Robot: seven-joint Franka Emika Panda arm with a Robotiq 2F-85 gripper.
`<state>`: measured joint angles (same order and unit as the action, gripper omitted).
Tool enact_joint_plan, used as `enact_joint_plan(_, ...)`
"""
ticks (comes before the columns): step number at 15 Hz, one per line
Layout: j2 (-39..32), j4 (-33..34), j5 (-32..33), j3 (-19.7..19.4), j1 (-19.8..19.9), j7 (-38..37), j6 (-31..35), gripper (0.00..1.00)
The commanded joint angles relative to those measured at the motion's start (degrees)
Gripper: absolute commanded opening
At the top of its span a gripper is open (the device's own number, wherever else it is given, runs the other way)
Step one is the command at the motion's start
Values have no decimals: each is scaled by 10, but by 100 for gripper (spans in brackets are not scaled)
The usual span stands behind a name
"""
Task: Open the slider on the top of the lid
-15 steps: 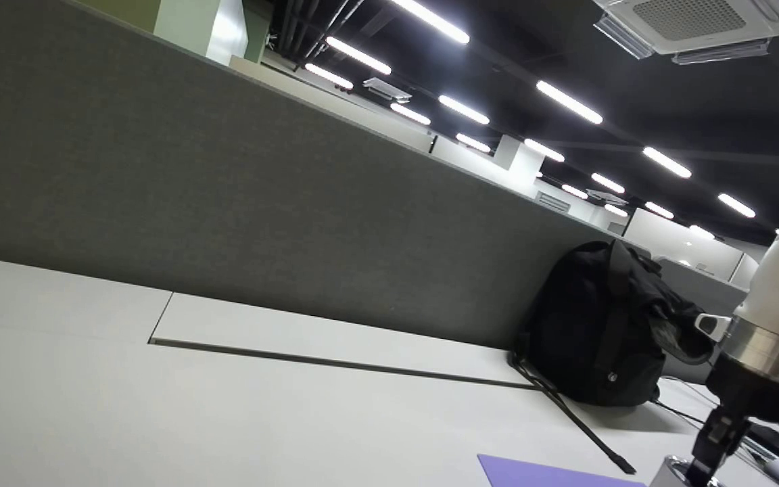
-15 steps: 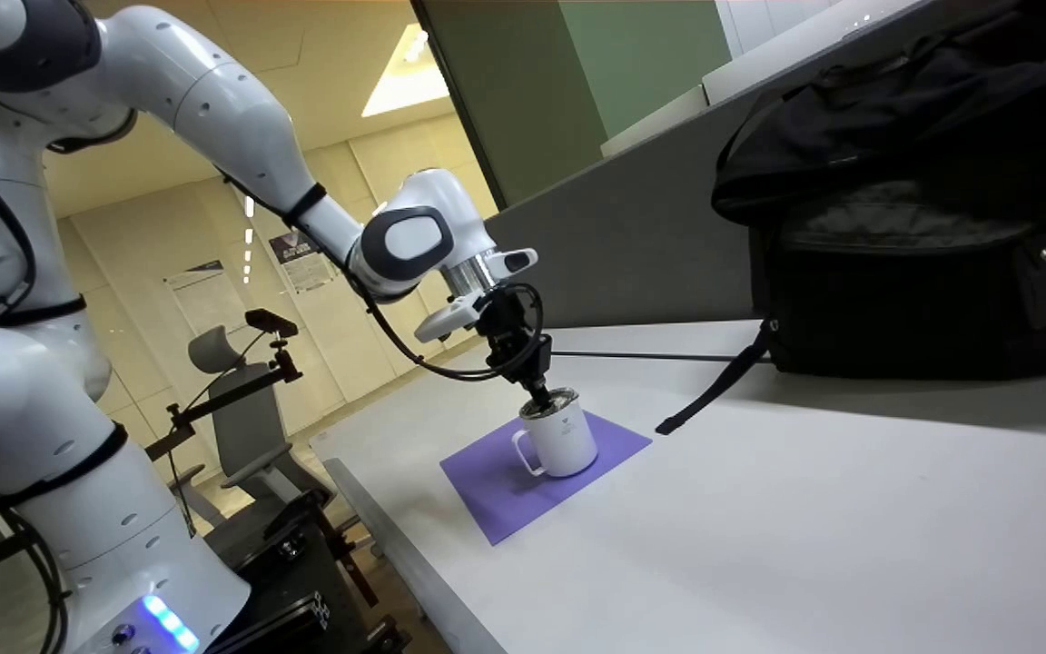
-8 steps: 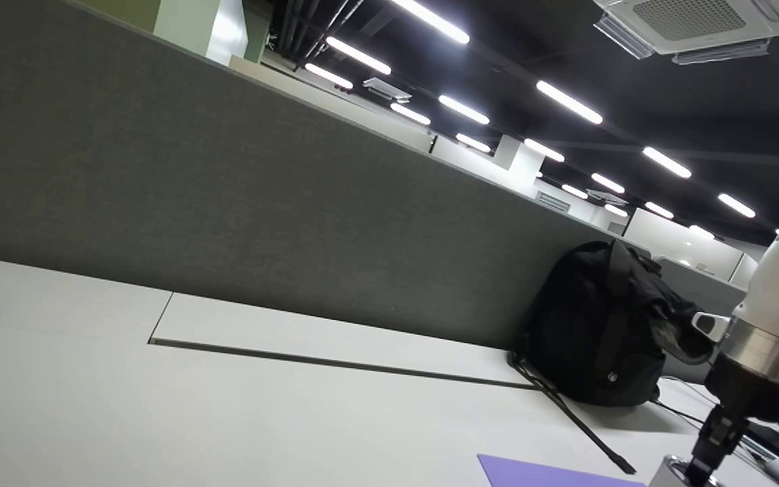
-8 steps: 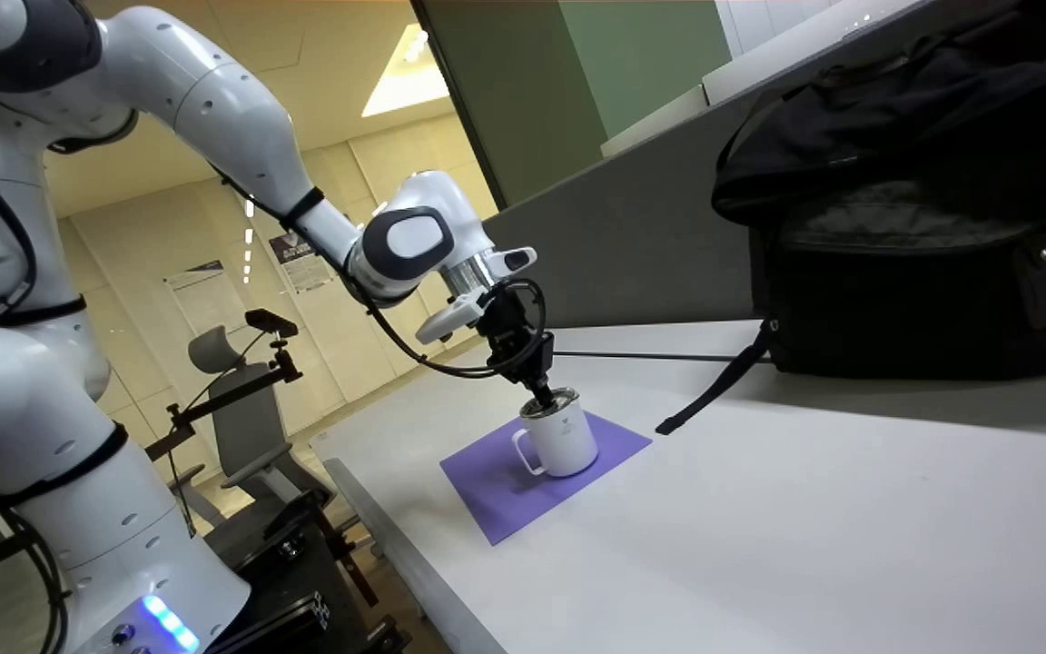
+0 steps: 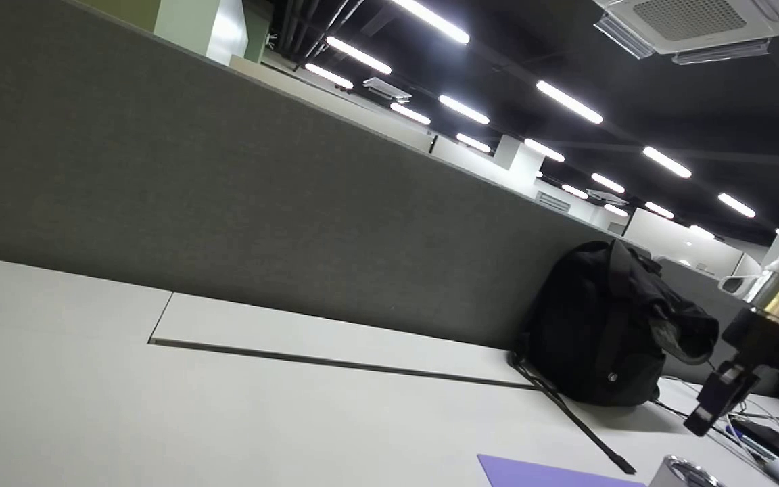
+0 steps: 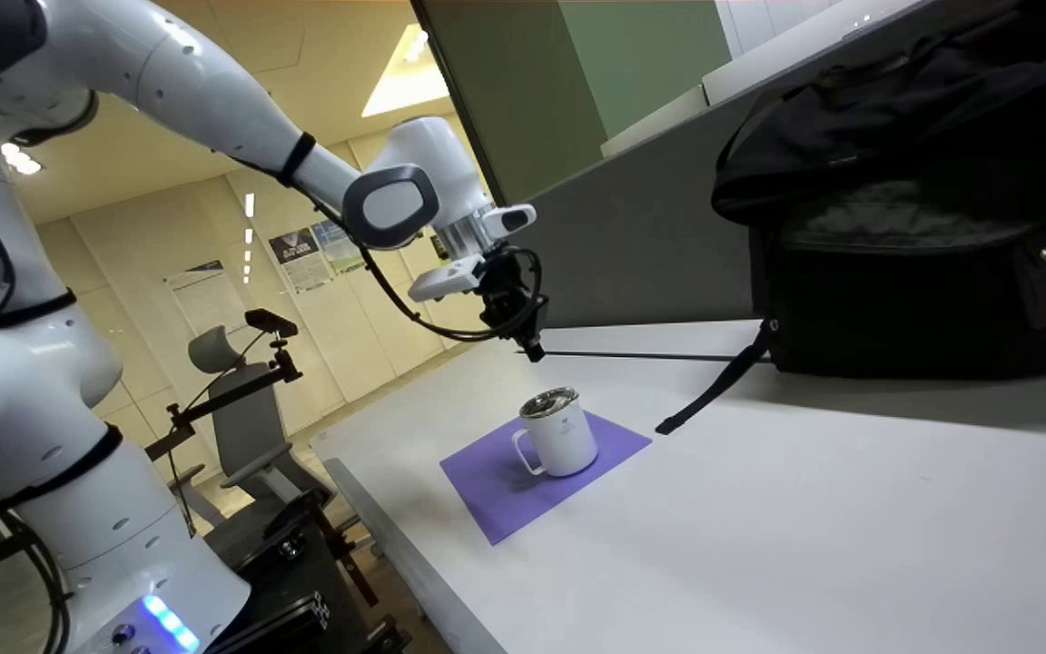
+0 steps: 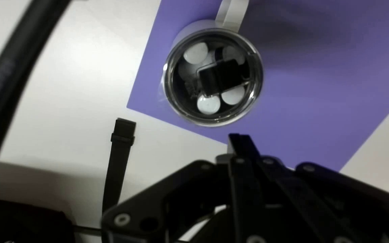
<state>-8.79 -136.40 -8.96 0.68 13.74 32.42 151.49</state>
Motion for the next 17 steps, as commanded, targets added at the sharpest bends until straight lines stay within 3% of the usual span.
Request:
enact_joint_plan(1, 43, 25, -19, -28, 5, 34, -104, 26)
enact_joint_plan(3, 43, 47, 17, -53, 0, 17, -159, 31)
enact_joint_plan(6, 34, 69, 44, -75, -2, 11, -202, 52)
enact_joint_plan(13, 22, 68, 54, -88, -3, 6, -180, 98)
enact_joint_plan(14, 27, 59, 44, -86, -1, 24, -182, 81)
enact_joint_plan(17, 24, 59, 45, -86, -1, 24, -176, 99)
